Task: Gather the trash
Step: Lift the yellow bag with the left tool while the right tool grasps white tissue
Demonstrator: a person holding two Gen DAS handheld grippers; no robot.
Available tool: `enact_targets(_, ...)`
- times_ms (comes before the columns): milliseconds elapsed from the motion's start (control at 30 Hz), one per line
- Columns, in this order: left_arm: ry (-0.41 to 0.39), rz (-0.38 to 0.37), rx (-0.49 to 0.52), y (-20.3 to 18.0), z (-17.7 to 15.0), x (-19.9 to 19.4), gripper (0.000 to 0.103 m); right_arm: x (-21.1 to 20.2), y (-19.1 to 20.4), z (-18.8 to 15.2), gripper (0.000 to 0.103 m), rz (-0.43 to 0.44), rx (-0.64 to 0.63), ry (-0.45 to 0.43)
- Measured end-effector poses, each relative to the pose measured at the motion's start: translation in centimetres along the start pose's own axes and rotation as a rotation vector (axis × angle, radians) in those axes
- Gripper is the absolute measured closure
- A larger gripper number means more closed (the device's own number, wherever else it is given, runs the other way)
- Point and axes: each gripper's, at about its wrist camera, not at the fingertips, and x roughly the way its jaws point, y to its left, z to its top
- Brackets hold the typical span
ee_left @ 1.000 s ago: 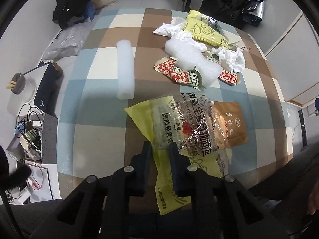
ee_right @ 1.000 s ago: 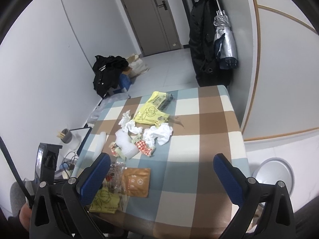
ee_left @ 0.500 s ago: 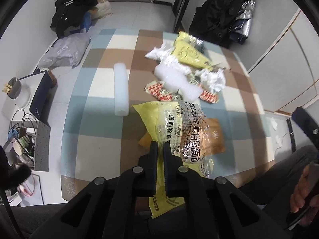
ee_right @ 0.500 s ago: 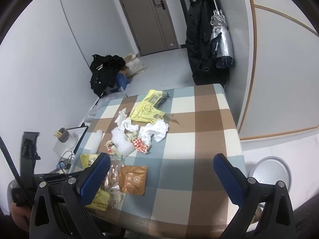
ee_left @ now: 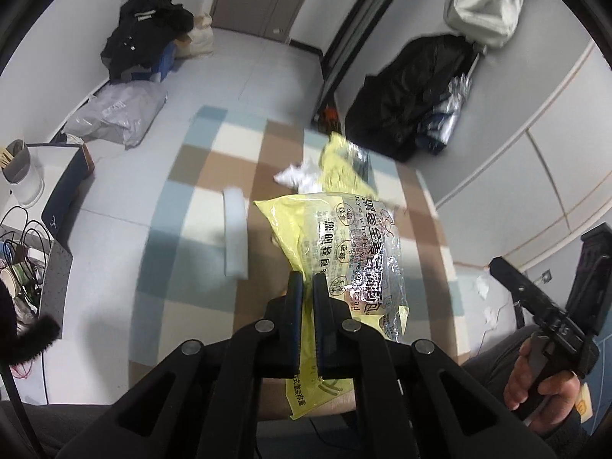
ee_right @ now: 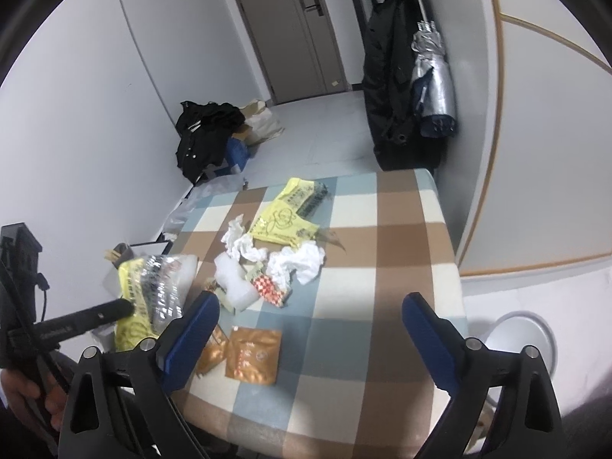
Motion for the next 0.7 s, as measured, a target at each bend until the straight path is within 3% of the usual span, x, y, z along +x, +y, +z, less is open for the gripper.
enact_targets(167, -0.059, -0.016, -0.03, 1.5, 1.3, -1.4, 0.102, 1.7, 1.4, 2.2, 0.012, 0.03, -0.06, 0.02)
enact_targets(333, -0.114, -0.024, -0.055, 2.9, 2.4, -2.5, 0.102, 5.4, 4.3, 4.9, 0.015, 0.122, -0.137, 0.069)
enact_targets(500, -0.144, -0.029, -0.074, 3.7, 3.3, -2.9, 0.102, 11.6, 7.3, 6.2, 0.023, 0.19, -0.161, 0.203)
enact_targets(700, -0.164, -0.029, -0.088, 4.7, 3.9, -3.2, 0.102, 17.8, 8.9, 5.8, 0.032, 0.224, -0.067, 0.341)
